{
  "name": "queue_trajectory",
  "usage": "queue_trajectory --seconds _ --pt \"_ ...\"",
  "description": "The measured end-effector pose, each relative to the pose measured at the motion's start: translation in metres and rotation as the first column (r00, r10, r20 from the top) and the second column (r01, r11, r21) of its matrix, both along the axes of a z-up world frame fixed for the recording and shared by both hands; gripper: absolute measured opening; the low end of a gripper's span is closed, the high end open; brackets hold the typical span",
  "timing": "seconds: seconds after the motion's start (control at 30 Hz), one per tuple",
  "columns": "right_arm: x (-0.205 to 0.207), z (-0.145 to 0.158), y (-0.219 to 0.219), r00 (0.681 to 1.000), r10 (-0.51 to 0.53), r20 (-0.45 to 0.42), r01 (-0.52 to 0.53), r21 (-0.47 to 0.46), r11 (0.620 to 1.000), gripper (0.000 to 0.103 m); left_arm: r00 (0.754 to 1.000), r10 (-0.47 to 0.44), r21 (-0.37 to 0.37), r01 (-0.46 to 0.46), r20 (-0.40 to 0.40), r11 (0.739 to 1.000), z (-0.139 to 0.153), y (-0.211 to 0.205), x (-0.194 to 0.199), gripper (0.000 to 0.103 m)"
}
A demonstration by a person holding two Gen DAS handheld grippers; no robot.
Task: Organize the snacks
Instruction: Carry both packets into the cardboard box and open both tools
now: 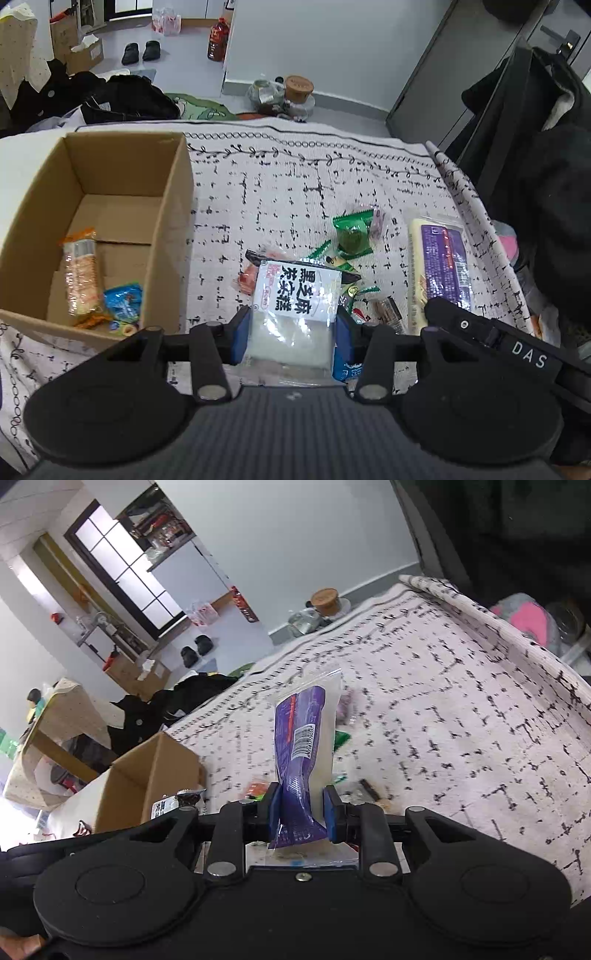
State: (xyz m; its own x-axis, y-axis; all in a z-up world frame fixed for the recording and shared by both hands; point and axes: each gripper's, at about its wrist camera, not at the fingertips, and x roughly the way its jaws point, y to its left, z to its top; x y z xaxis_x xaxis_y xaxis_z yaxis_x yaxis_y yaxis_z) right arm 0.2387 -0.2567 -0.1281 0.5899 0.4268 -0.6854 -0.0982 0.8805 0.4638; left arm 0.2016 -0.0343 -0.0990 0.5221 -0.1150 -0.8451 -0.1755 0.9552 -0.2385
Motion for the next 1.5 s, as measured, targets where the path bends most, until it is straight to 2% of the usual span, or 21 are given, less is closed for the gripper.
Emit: queue_trajectory --seconds 0.33,0.77,1.23,1.5 --pt "-0.005 0.013 0.031 0.999 0.037 0.030 -0.038 0.020 0.999 0.024 0.998 0.048 -0.006 -0.048 0.050 0.999 0.022 0.033 -0.015 0.046" --pt "-0.004 0.025 0.080 0.994 0.097 0.058 -0.099 0.029 0.995 0.024 0.988 0.133 -0.019 -0.132 0.076 0.991 0.033 0.083 -0.023 0.046" --pt "-0.003 0.027 0.137 0.984 0.169 0.058 -0.171 0.034 0.985 0.024 0.960 0.270 -0.030 -0.268 0.070 0.963 0.026 0.152 -0.029 0.046" --pt "0.002 0.027 0.167 0.979 0.197 0.058 -0.199 0.026 0.980 0.024 0.945 0.322 -0.029 -0.321 0.051 0.947 0.016 0.177 -0.027 0.048"
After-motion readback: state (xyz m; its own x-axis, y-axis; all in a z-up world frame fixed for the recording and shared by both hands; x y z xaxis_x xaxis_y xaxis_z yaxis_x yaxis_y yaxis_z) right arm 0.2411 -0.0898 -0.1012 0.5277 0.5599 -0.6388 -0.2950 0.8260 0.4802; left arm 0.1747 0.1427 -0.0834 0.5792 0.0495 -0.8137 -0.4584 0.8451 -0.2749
